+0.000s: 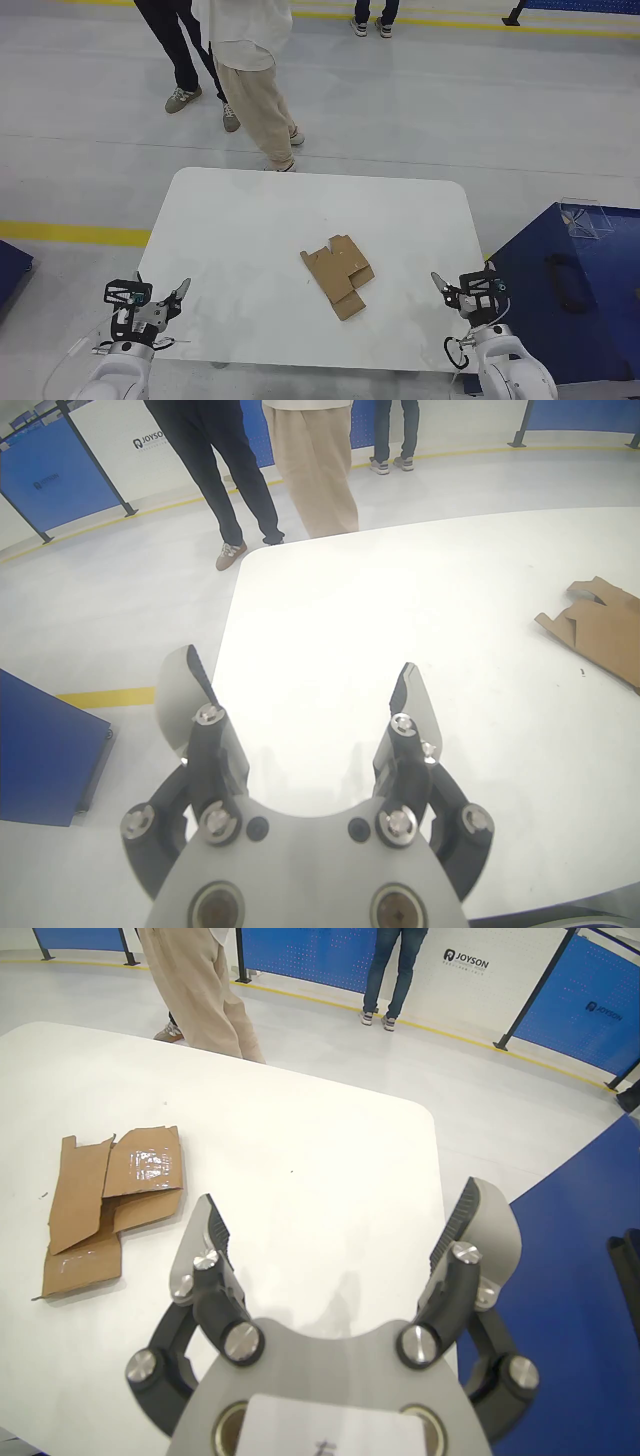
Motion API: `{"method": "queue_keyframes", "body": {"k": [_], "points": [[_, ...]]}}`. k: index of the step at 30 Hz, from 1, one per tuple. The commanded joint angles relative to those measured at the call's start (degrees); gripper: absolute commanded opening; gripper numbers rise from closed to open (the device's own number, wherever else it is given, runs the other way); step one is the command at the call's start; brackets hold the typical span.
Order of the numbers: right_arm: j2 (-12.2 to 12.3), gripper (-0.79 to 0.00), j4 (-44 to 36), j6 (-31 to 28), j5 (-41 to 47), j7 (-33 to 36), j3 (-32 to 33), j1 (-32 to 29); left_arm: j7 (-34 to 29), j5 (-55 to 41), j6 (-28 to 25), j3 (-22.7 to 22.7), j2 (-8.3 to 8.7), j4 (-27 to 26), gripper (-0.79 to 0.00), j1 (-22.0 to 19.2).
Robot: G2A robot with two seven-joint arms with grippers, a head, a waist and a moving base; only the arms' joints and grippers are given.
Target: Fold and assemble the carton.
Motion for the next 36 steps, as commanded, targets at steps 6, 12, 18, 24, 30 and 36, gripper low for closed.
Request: {"method": "queue_keyframes", "body": {"k": [6,12,18,24,30,36], "points": [[0.3,0.000,-2.5,-14.2,33.3,22.6,5.1,3.5,0.0,0.0,0.0,0.0,0.00,0.0,0.000,0.0],[2.3,0.000,9.3,-16.3,67.4,58.1,9.8,19.2,0.0,0.0,0.0,0.0,0.00,0.0,0.000,0.0],[2.5,0.000,35.5,-13.3,74.0,76.3,-0.2,40.7,0.0,0.0,0.0,0.0,0.00,0.0,0.000,0.0],[-0.7,-0.006,59.7,-23.2,69.6,72.8,-14.7,55.5,0.0,0.0,0.0,0.0,0.00,0.0,0.000,0.0],[-5.3,-0.065,75.1,-28.7,73.0,68.8,-23.4,63.4,0.0,0.0,0.0,0.0,0.00,0.0,0.000,0.0],[-9.6,-0.252,83.1,-30.2,69.4,58.9,-30.0,66.2,0.0,0.0,0.0,0.0,0.00,0.0,0.000,0.0]]}}
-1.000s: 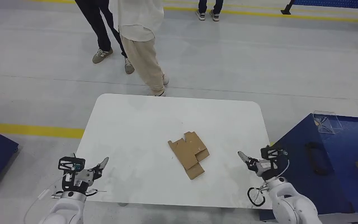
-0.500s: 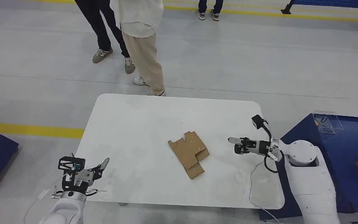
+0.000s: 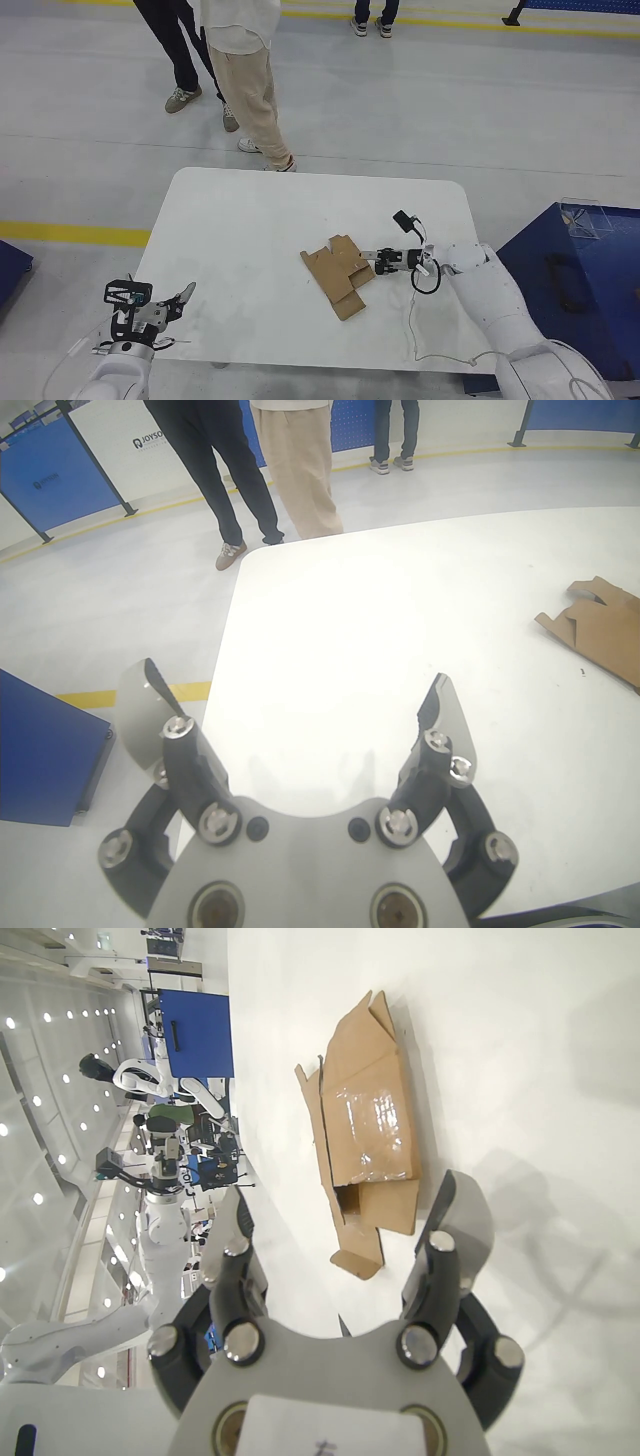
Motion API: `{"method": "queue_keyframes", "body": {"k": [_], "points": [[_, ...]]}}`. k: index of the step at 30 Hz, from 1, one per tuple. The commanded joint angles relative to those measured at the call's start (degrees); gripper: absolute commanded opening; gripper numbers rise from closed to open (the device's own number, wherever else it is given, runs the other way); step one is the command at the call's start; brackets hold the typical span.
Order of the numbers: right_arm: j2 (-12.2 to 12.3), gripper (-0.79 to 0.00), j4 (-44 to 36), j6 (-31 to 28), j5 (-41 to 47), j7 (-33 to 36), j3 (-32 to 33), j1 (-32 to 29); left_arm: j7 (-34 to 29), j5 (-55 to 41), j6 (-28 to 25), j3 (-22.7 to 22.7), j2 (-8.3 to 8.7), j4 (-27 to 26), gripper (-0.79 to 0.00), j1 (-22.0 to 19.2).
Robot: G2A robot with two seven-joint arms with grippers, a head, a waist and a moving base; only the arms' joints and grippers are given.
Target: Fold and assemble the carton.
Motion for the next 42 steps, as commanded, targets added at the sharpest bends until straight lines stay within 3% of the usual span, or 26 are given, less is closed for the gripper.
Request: {"method": "queue_keyframes", "body": {"k": [1,8,10,12,13,14,15,26,30,34,38,42], "points": [[-1.2,-0.280,2.0,0.6,-1.4,-3.8,-1.7,0.5,0.0,0.0,0.0,0.0,0.00,0.0,0.000,0.0],[-4.1,-0.336,6.8,0.2,-0.6,-6.0,-3.9,1.8,0.0,0.0,0.0,0.0,0.00,0.0,0.000,0.0],[-4.5,-0.446,7.6,-0.4,-0.3,-5.8,-4.0,2.2,0.0,0.0,0.0,0.0,0.00,0.0,0.000,0.0],[-4.7,-0.508,8.2,-1.7,-0.2,-5.7,-4.2,2.3,0.0,0.0,0.0,0.0,0.00,0.0,0.000,0.0],[-4.8,-0.594,8.4,-2.1,-0.1,-5.8,-4.2,2.3,0.0,0.0,0.0,0.0,0.00,0.0,0.000,0.0],[-4.9,-0.760,8.6,-2.5,0.0,-5.7,-4.2,2.4,0.0,0.0,0.0,0.0,0.00,0.0,0.000,0.0],[-5.0,-0.785,8.8,-2.8,0.3,-5.6,-4.2,2.5,0.0,0.0,0.0,0.0,0.00,0.0,0.000,0.0],[-4.0,-0.785,7.0,-9.6,8.7,2.4,-1.0,2.2,0.0,0.0,0.0,0.0,0.00,0.0,0.000,0.0],[-1.6,-0.785,-4.3,-9.4,13.3,2.6,0.0,-1.2,0.0,0.0,0.0,0.0,0.00,0.0,0.000,0.0],[3.5,-0.785,-24.1,-8.5,18.1,3.5,3.7,-8.6,0.0,0.0,0.0,0.0,0.00,0.0,0.000,0.0],[9.1,-0.785,-50.1,-5.1,24.2,6.9,13.5,-20.6,0.0,0.0,0.0,0.0,0.00,0.0,0.000,0.0],[12.5,-0.785,-70.6,-2.8,29.0,9.2,23.8,-32.3,0.0,0.0,0.0,0.0,0.00,0.0,0.000,0.0]]}}
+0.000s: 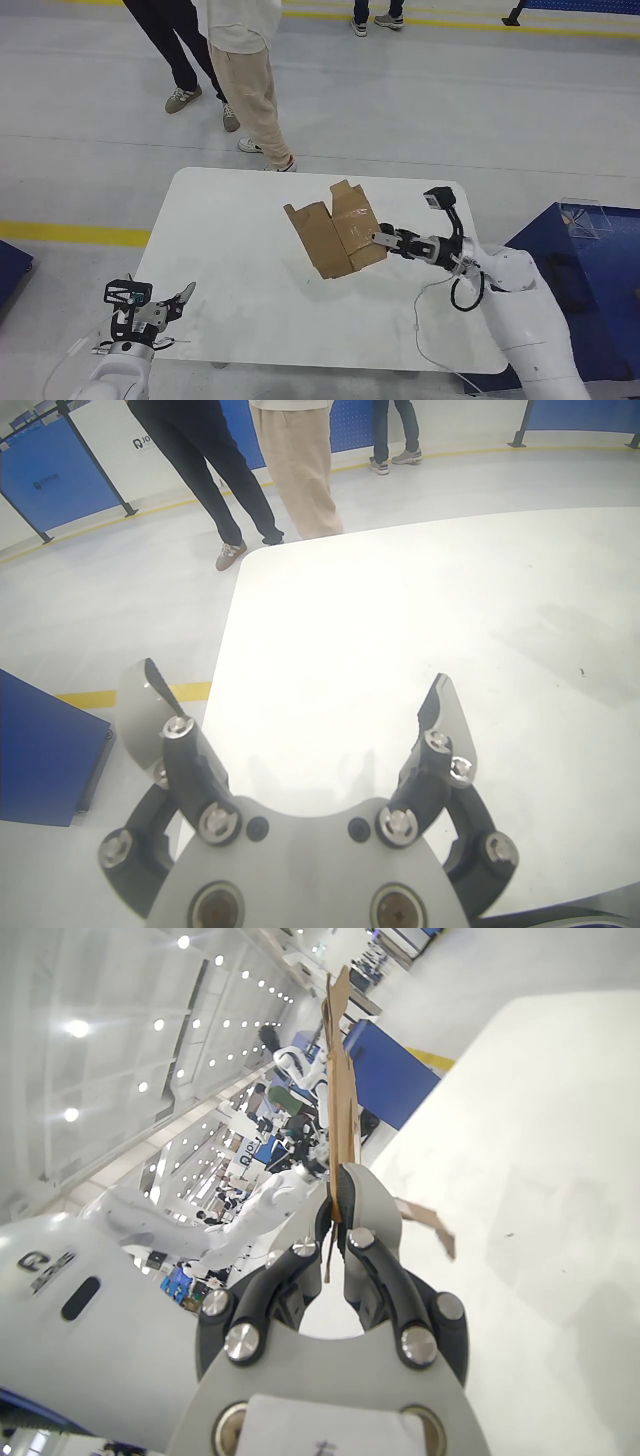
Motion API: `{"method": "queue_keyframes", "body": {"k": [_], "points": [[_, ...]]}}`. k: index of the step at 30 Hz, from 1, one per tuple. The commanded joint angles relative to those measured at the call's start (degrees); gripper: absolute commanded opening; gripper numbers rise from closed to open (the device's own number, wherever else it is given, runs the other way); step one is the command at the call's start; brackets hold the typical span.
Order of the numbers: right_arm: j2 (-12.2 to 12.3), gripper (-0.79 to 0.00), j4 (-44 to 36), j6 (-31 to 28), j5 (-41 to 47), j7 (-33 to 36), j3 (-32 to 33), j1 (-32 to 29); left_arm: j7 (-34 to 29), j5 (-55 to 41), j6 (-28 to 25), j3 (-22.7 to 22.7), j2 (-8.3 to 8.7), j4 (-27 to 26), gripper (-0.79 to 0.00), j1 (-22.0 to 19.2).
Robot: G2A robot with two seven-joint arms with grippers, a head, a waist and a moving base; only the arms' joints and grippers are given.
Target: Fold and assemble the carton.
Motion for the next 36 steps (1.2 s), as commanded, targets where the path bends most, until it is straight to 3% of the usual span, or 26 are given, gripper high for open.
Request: {"method": "queue_keyframes", "body": {"k": [1,5,10,22,25,29,33,36], "points": [[1.1,-0.785,-10.5,0.5,1.9,0.5,4.7,-5.6,0.0,0.0,0.0,0.0,0.00,0.0,0.000,0.0],[2.3,-0.785,-19.5,0.6,4.7,0.6,9.3,-11.8,0.0,0.0,0.0,0.0,0.00,0.0,0.000,0.0],[3.1,-0.785,-24.7,-0.1,4.8,-0.1,10.4,-15.9,0.0,0.0,0.0,0.0,0.00,0.0,0.000,0.0],[3.3,-0.785,-24.7,1.6,6.4,0.0,9.8,-16.8,0.0,0.0,0.0,0.0,0.00,0.0,0.000,0.0],[3.3,-0.785,-21.3,5.8,18.3,2.6,8.2,-16.4,0.0,0.0,0.0,0.0,0.00,0.0,0.000,0.0],[3.2,-0.785,-14.5,15.5,39.9,14.9,5.2,-13.1,0.0,0.0,0.0,0.0,0.00,0.0,0.000,0.0],[2.7,-0.785,-10.9,29.9,56.0,17.5,-0.7,-9.5,0.0,0.0,0.0,0.0,0.00,0.0,0.000,0.0],[1.8,-0.785,-7.8,45.1,68.5,17.5,-8.0,-6.7,0.0,0.0,0.0,0.0,0.00,0.0,0.000,0.0]]}}
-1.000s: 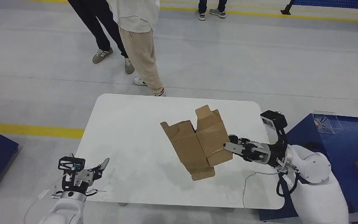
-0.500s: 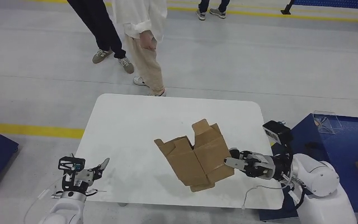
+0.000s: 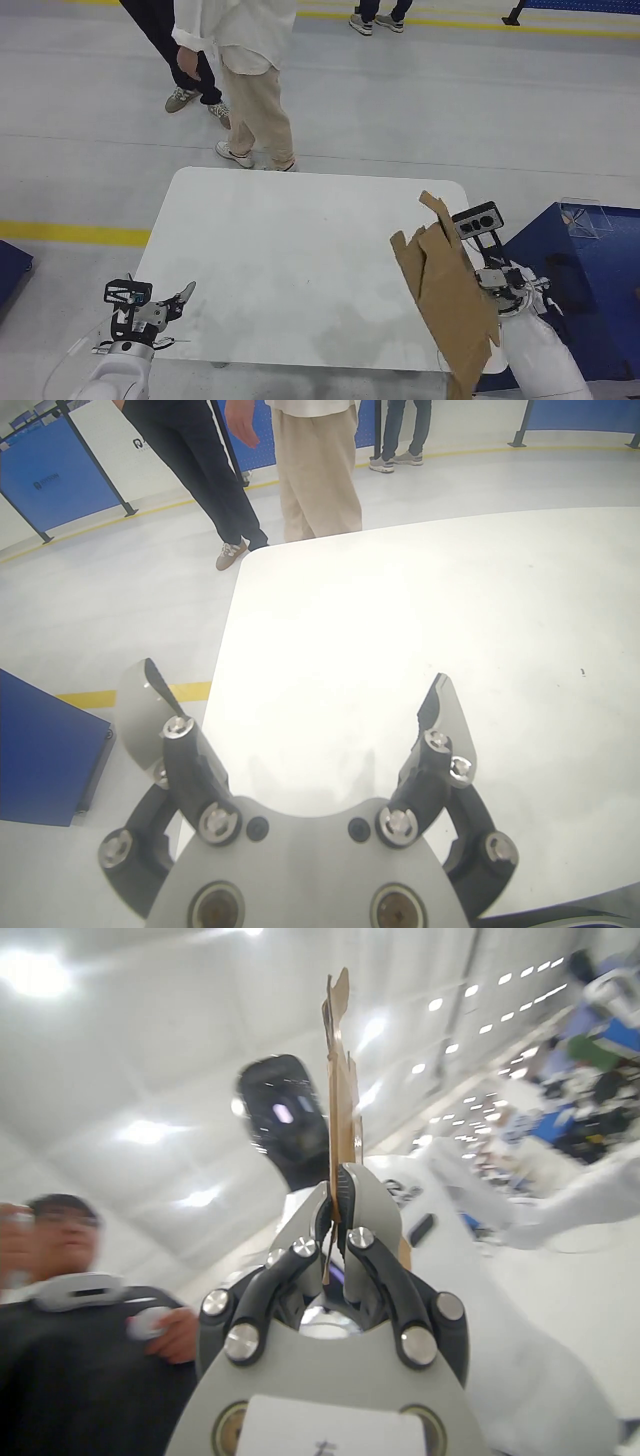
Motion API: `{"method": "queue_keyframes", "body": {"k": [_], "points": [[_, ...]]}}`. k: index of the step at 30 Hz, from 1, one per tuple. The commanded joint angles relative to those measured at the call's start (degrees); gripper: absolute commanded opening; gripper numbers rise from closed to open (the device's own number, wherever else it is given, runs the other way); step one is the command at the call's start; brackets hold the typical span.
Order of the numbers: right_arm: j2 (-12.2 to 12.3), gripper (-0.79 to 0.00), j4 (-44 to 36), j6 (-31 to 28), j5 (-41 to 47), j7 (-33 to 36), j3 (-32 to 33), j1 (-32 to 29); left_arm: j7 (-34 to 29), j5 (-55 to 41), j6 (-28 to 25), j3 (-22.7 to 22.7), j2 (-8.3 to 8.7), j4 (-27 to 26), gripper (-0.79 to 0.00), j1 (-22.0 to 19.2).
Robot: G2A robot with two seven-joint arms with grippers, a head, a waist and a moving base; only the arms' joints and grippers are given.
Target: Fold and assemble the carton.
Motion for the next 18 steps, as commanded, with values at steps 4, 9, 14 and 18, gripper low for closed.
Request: {"method": "queue_keyframes", "body": {"k": [4,9,14,18], "points": [[-2.2,-0.785,4.9,14.2,20.0,-2.4,-18.9,4.3,0.0,0.0,0.0,0.0,0.00,0.0,0.000,0.0],[-4.5,-0.785,6.7,26.7,45.5,-14.8,-33.2,7.9,0.0,0.0,0.0,0.0,0.00,0.0,0.000,0.0],[-8.5,-0.785,13.2,43.6,65.4,-31.8,-35.4,7.2,0.0,0.0,0.0,0.0,0.00,0.0,0.000,0.0],[-12.4,-0.785,18.8,53.5,72.4,-41.7,-32.4,5.8,0.0,0.0,0.0,0.0,0.00,0.0,0.000,0.0]]}}
